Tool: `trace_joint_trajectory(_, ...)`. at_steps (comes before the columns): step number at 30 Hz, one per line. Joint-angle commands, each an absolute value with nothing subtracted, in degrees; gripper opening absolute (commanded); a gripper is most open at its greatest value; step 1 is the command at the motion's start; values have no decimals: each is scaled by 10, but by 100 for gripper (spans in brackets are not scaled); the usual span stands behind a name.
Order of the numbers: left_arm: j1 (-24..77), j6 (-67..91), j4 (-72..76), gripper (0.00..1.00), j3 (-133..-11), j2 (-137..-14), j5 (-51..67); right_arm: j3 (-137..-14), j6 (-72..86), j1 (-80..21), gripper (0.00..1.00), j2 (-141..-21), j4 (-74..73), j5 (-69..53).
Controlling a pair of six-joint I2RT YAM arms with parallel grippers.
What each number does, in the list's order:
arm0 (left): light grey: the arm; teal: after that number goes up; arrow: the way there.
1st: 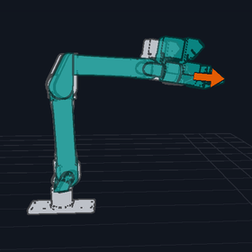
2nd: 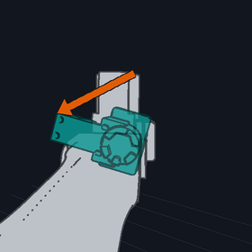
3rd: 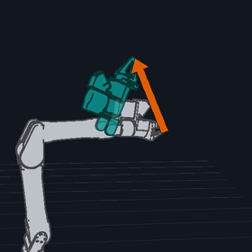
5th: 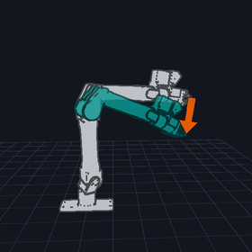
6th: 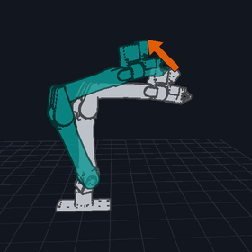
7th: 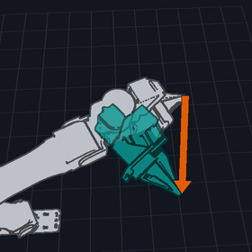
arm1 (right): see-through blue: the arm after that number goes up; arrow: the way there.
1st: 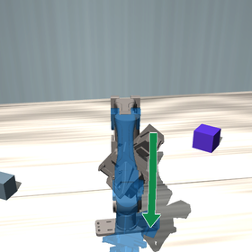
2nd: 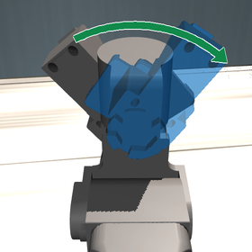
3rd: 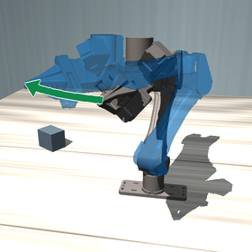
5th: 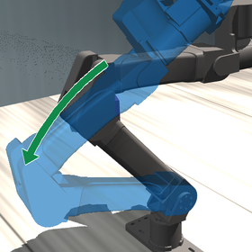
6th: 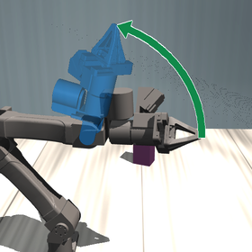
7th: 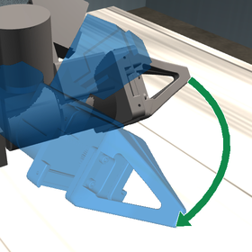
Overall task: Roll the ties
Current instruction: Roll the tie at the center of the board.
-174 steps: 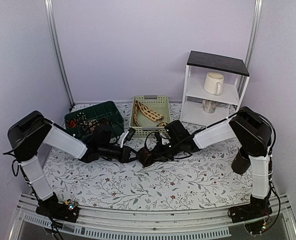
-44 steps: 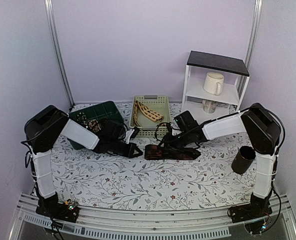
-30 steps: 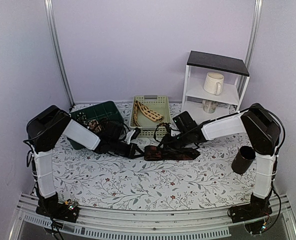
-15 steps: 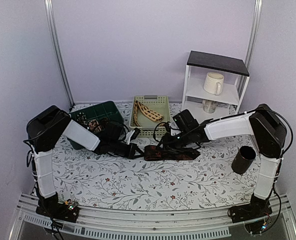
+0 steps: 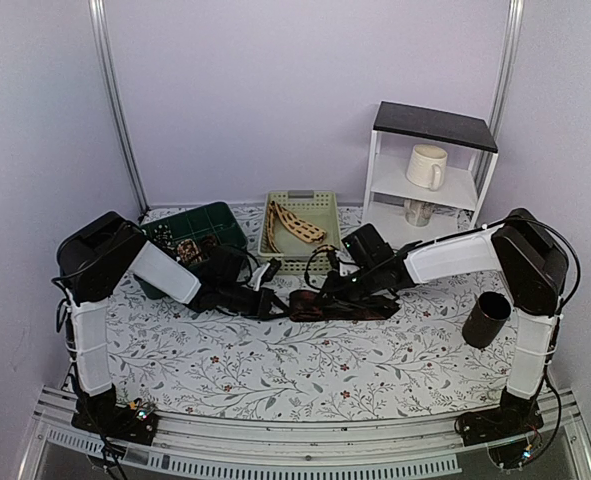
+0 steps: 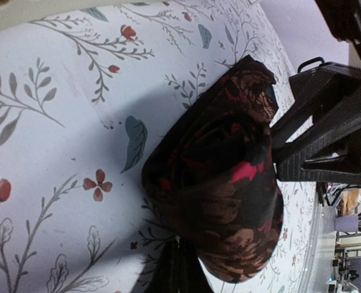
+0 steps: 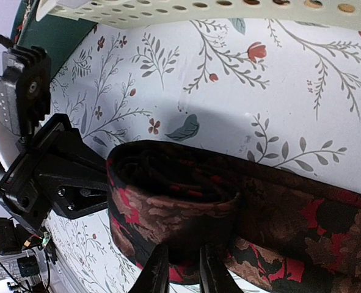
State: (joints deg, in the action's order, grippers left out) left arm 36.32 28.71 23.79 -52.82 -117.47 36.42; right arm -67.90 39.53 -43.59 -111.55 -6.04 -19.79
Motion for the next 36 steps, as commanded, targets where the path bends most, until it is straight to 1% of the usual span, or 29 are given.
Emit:
trace_joint_trajectory(1,363,303,271,0,-533,-1179,390,-670,386,-436,19,-1145,-45,-185)
trace_joint_trajectory(13,375,282,284,0,-552,-1164,392,-639,377,-418,18,-1144,3,-197)
trace_joint_trajectory(36,398,265,254,0,-627,-1189,397,-614,362,-382,19,-1139,61,-218)
